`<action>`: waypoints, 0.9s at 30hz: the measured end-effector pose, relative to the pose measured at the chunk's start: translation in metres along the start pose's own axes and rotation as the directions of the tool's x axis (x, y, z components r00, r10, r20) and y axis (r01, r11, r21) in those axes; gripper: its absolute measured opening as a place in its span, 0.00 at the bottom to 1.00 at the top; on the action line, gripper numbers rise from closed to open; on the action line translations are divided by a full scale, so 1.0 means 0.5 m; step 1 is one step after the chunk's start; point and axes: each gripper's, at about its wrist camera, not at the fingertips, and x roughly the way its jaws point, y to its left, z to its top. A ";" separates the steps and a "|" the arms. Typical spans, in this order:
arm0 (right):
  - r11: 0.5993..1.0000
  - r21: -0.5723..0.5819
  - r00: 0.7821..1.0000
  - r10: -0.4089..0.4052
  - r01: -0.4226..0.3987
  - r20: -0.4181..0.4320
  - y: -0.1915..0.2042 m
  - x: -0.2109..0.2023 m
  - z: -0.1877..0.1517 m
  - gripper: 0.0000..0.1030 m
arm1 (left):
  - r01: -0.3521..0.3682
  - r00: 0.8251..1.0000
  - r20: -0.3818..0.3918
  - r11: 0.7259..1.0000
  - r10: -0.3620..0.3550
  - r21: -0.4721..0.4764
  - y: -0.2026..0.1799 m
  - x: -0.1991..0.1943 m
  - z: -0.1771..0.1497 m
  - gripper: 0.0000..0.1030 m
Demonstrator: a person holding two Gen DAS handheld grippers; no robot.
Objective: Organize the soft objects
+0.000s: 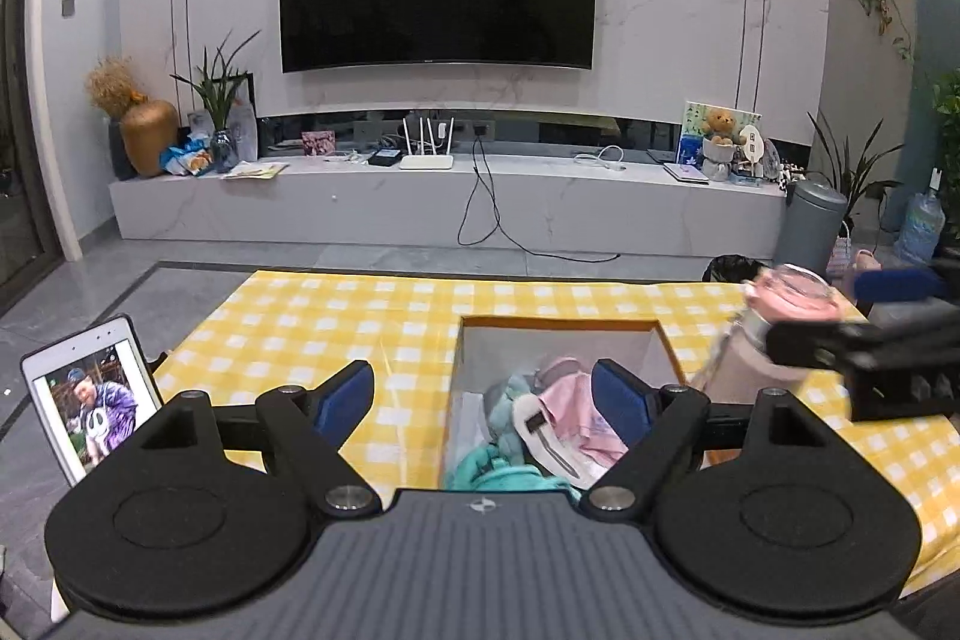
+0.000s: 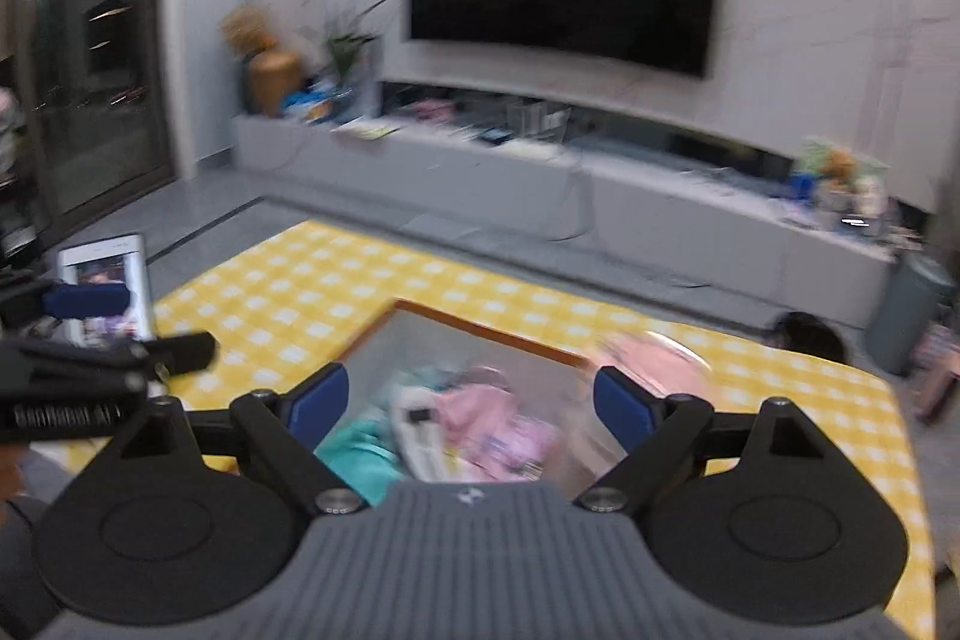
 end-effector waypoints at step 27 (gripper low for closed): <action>0.965 0.201 0.977 -0.191 0.168 0.098 -0.062 -0.051 -0.413 0.86 | 0.071 0.996 0.043 0.996 -0.073 0.051 -0.184 0.024 -0.244 0.95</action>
